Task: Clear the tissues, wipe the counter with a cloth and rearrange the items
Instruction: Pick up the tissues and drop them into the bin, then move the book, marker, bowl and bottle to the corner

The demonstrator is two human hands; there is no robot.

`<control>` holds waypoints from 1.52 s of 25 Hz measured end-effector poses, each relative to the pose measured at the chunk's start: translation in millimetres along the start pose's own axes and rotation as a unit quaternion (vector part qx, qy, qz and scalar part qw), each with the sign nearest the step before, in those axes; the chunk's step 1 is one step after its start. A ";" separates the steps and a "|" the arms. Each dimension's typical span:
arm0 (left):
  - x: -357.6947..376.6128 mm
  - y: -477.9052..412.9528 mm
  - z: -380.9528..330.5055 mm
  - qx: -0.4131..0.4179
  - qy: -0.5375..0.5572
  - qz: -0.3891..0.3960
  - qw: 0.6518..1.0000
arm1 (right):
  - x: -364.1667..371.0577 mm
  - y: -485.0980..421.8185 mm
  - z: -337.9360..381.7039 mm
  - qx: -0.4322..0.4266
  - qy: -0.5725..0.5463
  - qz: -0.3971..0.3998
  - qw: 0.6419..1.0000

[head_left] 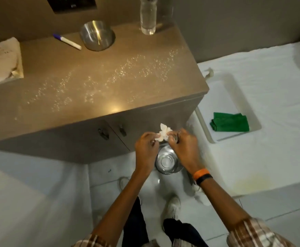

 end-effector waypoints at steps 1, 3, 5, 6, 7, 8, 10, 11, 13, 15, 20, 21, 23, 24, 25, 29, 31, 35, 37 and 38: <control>23.3 11.5 25.4 -0.049 0.003 0.023 0.999 | 13.4 7.9 -32.6 0.042 0.006 0.030 0.999; 75.7 28.8 80.5 -0.128 -0.003 0.063 0.990 | 48.1 15.6 -97.7 0.104 0.021 0.082 0.991; 133.4 35.2 142.2 -0.194 -0.008 0.089 0.977 | 96.6 14.5 -164.8 0.137 0.044 0.137 0.980; 161.9 34.5 175.4 -0.216 -0.013 0.095 0.972 | 123.9 12.3 -198.2 0.146 0.063 0.160 0.974; 190.1 31.7 209.7 -0.230 -0.018 0.098 0.968 | 151.8 7.4 -230.6 0.151 0.082 0.176 0.969; 217.5 28.7 243.2 -0.240 -0.023 0.101 0.965 | 178.0 3.1 -261.6 0.156 0.096 0.183 0.966; 262.1 20.5 302.3 -0.255 -0.022 0.099 0.962 | 222.4 -6.5 -316.5 0.157 0.102 0.185 0.965; 277.0 19.5 325.7 -0.253 -0.017 0.103 0.962 | 239.1 -9.1 -336.6 0.153 0.105 0.192 0.964; 306.0 22.9 366.4 -0.228 -0.020 0.134 0.964 | 271.7 -12.0 -378.2 0.143 0.111 0.222 0.958; 323.0 28.6 389.7 -0.192 -0.043 0.187 0.963 | 290.9 -13.5 -407.2 0.130 0.131 0.250 0.951; 297.4 42.2 357.5 -0.001 -0.173 0.219 0.960 | 275.2 -7.3 -397.2 0.076 0.158 0.218 0.960; 282.9 43.3 333.3 0.062 -0.225 0.198 0.952 | 257.1 -7.3 -378.5 0.067 0.138 0.182 0.971; 249.5 41.7 271.0 0.169 -0.315 0.149 0.922 | 212.1 -7.3 -326.4 0.018 0.101 0.111 0.989; 228.2 39.2 235.3 0.201 -0.351 0.118 0.907 | 186.8 -6.6 -292.2 -0.034 0.120 0.081 0.989; 202.9 33.7 195.8 0.218 -0.371 0.082 0.899 | 159.7 -7.1 -254.5 -0.090 0.152 0.057 0.983; 94.5 13.2 60.0 0.250 -0.325 -0.045 0.911 | 63.2 -20.1 -121.2 -0.202 0.159 -0.014 0.966; 32.5 -1.5 -9.0 0.272 -0.322 -0.098 0.901 | 15.9 -33.5 -40.3 -0.252 0.140 -0.072 0.955; -79.5 -50.0 -108.3 0.255 -0.372 -0.149 0.880 | -40.8 -69.2 113.4 -0.331 0.132 -0.121 0.926; -126.2 -72.4 -130.6 0.238 -0.403 -0.165 0.868 | -47.8 -81.7 170.7 -0.345 0.151 -0.120 0.918; -147.2 -81.8 -135.8 0.231 -0.415 -0.179 0.862 | -46.4 -86.2 194.2 -0.352 0.158 -0.121 0.915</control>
Point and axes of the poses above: each hand's wrist, its own y-axis away from the middle knuckle, its own x-axis out of the palm, z = x × y, the point moved 5 cm from there along -y, towards the middle knuckle, and after that the axes turned 2 degrees about x, right-handed, at the moved point
